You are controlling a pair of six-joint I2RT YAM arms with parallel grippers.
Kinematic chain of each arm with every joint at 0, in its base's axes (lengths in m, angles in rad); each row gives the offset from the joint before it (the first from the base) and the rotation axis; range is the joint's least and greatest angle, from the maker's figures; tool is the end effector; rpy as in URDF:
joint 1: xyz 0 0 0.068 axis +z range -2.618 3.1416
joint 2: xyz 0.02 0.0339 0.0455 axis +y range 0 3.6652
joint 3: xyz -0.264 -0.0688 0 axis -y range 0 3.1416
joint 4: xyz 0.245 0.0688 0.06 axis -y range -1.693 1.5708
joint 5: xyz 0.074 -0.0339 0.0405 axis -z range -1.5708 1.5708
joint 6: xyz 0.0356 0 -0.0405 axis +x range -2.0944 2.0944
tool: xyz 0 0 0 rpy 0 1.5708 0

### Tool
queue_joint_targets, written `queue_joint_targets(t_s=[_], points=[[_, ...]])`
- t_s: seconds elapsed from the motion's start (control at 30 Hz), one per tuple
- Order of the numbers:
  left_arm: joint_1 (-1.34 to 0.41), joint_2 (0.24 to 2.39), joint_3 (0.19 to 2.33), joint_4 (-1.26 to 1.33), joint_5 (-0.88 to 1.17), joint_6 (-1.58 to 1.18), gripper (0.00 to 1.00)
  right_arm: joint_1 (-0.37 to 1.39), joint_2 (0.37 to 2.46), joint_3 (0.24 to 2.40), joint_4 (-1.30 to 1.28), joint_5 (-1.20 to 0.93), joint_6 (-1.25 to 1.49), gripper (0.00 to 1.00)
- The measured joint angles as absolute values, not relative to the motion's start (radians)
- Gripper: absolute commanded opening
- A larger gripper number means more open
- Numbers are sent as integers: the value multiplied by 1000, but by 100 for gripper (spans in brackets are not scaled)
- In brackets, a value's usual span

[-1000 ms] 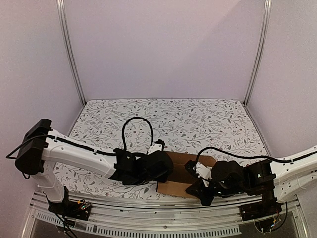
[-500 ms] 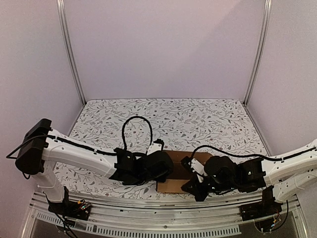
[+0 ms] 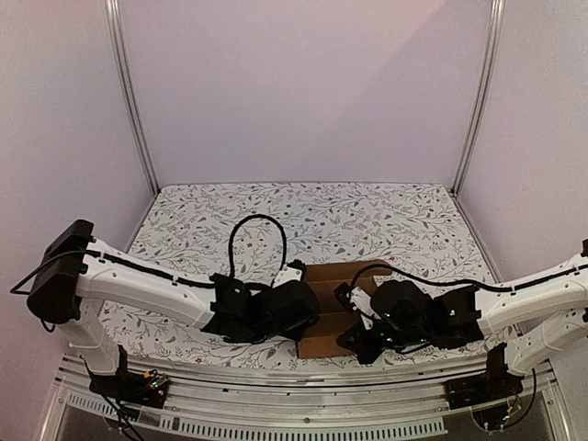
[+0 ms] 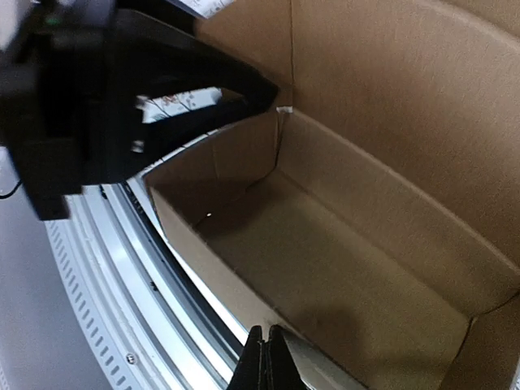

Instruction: Fold the paper box

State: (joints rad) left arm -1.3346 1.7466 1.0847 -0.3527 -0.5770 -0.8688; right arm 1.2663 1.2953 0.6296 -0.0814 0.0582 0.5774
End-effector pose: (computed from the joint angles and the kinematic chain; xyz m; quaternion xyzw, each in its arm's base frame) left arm 0.1010 -0.3368 0.1820 0.1368 0.9150 -0.1111 0.3630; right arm 0.0794 0.2458 0.1890 -0.2983 0.8661 0.3027 0.2631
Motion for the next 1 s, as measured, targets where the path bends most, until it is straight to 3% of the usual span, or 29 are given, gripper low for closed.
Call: queue_joint_targets(t_s=[0.53, 0.63, 0.9, 1.0], points=[[-1314, 1577, 1050, -396, -569, -745, 36, 1229, 1338, 635, -178, 76, 522, 1], [-1314, 1522, 1050, -408, -566, -720, 37, 1229, 1338, 650, -181, 76, 505, 9], [-1314, 1419, 1050, -438, -566, -680, 38, 1227, 1227, 670, -229, 103, 449, 47], [-1309, 1415, 1050, -442, -563, -665, 38, 1227, 1139, 692, -287, 159, 416, 54]])
